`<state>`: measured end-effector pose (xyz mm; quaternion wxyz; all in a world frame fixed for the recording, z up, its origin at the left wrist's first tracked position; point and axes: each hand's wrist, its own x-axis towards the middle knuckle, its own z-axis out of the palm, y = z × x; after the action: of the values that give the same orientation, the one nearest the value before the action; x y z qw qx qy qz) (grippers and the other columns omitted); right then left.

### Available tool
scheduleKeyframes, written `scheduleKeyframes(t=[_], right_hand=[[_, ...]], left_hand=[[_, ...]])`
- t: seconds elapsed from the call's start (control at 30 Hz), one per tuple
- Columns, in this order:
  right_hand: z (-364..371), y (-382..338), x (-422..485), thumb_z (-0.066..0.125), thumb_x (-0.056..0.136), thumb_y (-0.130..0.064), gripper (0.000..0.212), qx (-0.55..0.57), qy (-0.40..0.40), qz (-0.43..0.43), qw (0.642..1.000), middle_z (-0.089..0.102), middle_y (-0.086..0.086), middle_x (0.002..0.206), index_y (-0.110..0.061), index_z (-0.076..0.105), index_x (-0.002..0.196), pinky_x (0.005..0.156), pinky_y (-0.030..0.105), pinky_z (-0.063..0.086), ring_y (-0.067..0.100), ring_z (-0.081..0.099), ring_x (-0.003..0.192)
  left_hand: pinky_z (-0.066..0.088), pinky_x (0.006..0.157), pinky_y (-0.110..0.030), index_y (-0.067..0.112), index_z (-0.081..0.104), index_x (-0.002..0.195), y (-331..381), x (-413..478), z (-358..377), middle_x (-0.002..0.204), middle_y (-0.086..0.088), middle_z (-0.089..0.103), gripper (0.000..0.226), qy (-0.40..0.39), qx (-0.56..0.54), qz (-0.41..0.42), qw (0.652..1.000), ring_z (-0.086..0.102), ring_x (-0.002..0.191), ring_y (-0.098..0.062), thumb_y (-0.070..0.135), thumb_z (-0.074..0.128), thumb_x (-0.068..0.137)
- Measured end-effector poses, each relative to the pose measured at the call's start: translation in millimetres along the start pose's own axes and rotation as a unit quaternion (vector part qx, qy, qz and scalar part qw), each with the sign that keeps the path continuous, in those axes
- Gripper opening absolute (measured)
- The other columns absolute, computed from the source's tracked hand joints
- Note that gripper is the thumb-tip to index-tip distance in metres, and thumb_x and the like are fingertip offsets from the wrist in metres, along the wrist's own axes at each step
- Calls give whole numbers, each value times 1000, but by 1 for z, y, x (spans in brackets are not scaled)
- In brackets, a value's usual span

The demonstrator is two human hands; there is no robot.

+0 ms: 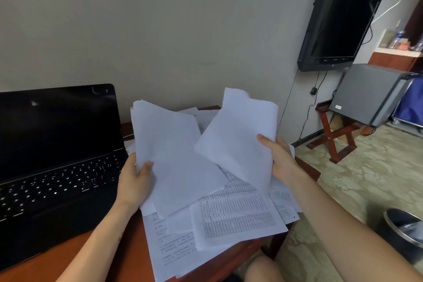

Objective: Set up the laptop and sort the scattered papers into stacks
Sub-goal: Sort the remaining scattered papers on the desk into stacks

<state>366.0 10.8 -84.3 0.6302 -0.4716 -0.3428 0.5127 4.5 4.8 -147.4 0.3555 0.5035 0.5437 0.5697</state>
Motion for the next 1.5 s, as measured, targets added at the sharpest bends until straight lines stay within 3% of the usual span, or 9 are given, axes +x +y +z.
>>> scheduleKeyframes(t=[0.23,0.43,0.67,0.8,0.97,1.1,1.2,1.3,1.5], right_hand=[[24,37,-10,77,87,-9,60,-139,-59,-29,988,70,-2,125,-26,52,138,80,33,60,15,72,105],[45,55,-7,79,86,-22,71,-274,-62,-60,958,47,-8,143,-45,45,144,92,26,51,9,56,121],[49,69,-1,55,102,-34,63,-382,-5,-96,919,21,-6,156,-35,26,158,93,21,37,4,38,117],[45,66,3,44,104,-37,55,-311,64,-101,943,32,-9,145,-39,28,157,100,32,39,11,45,116],[29,58,12,60,94,-2,73,-184,184,-34,965,37,7,153,-20,28,157,96,31,39,21,48,123],[20,56,11,60,93,8,75,-143,153,14,978,55,7,133,-10,25,157,92,31,43,20,53,112],[18,51,5,54,92,7,41,-262,107,-29,959,66,4,114,-9,59,128,75,29,47,27,64,106],[13,48,-1,55,91,2,33,-361,50,-53,930,71,-2,95,-16,64,117,73,27,52,23,68,94],[4,34,-15,61,93,1,23,-421,-56,-1,905,73,4,95,-16,67,107,72,22,51,17,67,87]], left_hand=[[57,98,-54,22,63,128,9,-17,19,117,-1,77,22,-99,-63,-55,992,75,107,-24,22,58,107],[58,100,-46,25,62,126,12,-26,25,116,7,77,21,-119,-57,-66,989,75,106,-15,30,60,106],[59,98,-45,30,60,122,9,-26,25,119,10,75,27,-119,-10,-76,990,73,107,-13,28,72,98],[61,95,-42,32,59,123,8,-24,25,118,9,74,22,-112,0,-83,990,73,105,-14,21,62,104],[61,89,-35,27,61,124,13,-25,23,114,5,77,21,-103,-18,-84,991,76,98,-13,16,51,109],[58,98,-45,25,64,124,14,-22,19,113,5,78,20,-102,-20,-84,991,76,102,-16,22,50,110],[57,100,-47,25,65,123,14,-21,17,112,7,78,20,-106,-10,-90,990,75,103,-15,30,50,110],[57,100,-48,25,65,123,14,-21,17,112,7,78,20,-112,-1,-90,990,75,103,-16,32,52,109],[59,96,-48,24,64,123,15,-20,17,110,6,78,20,-117,-1,-110,987,77,99,-17,32,53,108]])
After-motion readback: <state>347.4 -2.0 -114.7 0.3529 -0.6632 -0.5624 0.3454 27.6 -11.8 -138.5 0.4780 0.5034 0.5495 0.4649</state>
